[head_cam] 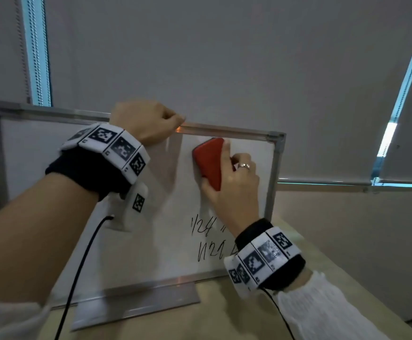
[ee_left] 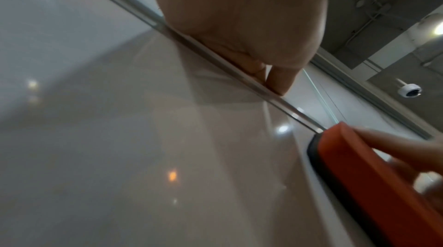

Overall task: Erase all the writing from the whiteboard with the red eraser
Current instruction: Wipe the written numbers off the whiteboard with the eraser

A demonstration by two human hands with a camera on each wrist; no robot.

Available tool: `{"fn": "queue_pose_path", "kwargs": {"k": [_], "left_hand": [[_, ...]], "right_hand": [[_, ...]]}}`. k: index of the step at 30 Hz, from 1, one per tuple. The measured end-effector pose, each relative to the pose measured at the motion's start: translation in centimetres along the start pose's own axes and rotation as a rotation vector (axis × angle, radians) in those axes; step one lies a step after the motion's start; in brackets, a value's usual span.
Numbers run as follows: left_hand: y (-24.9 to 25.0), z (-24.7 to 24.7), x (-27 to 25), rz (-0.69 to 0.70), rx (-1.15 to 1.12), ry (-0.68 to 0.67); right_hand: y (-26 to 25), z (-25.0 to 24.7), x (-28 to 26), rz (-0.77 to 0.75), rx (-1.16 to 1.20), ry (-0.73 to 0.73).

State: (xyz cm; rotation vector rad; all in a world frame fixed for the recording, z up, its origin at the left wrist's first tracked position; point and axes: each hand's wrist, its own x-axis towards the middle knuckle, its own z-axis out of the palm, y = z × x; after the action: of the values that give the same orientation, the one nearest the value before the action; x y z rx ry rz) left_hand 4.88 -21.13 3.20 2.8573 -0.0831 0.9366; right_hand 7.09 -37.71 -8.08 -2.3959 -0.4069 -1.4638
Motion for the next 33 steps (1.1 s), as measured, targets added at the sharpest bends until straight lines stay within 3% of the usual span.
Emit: {"fn": "queue_pose_path", "kwargs": {"k": [3, 7, 12, 15, 17, 21, 23, 25, 29, 31, 33], "left_hand": [[-0.1, 0.0, 0.1, -0.002, -0.006, 0.003], [-0.1, 0.5, 0.3, -0.014, -0.013, 0.005], [-0.3, 0.8, 0.7, -0.003, -0.038, 0.009], [-0.3, 0.7, 0.5, 0.001, -0.019, 0.025], [-0.2, 0.7, 0.4, 0.006, -0.008, 0.036], [-0.3, 0.8, 0.4, 0.005, -0.010, 0.051], [-0.4, 0.9, 0.5, 0.009, -0.012, 0.050], [-0.4, 1.0, 0.7, 0.010, -0.007, 0.057], [-0.6, 1.0, 0.8, 0.019, -0.003, 0.070], [-0.6, 1.1, 0.6, 0.030, 0.005, 0.095], [-0.6, 1.1, 0.5, 0.040, 0.004, 0.114]], "right_hand": [[1.0, -0.3, 0.9, -0.211, -0.029, 0.009], [3.3, -0.4, 0.2, -0.291, 0.004, 0.028], [4.0, 2.5, -6.2, -0.667, -0.068, -0.151], [5.0, 2.6, -6.7, -0.792, -0.109, -0.222], [5.0, 1.8, -4.8, -0.764, -0.103, -0.189], [5.2, 0.1, -1.0, -0.383, 0.050, -0.020], [5.1, 0.6, -1.4, -0.310, 0.069, 0.012], [4.9, 1.8, -3.4, -0.345, 0.051, -0.019], [6.7, 2.5, -6.6, -0.699, -0.066, -0.149], [7.8, 1.4, -4.9, -0.690, -0.098, -0.106], [8.7, 0.0, -2.0, -0.542, -0.090, -0.030]]}}
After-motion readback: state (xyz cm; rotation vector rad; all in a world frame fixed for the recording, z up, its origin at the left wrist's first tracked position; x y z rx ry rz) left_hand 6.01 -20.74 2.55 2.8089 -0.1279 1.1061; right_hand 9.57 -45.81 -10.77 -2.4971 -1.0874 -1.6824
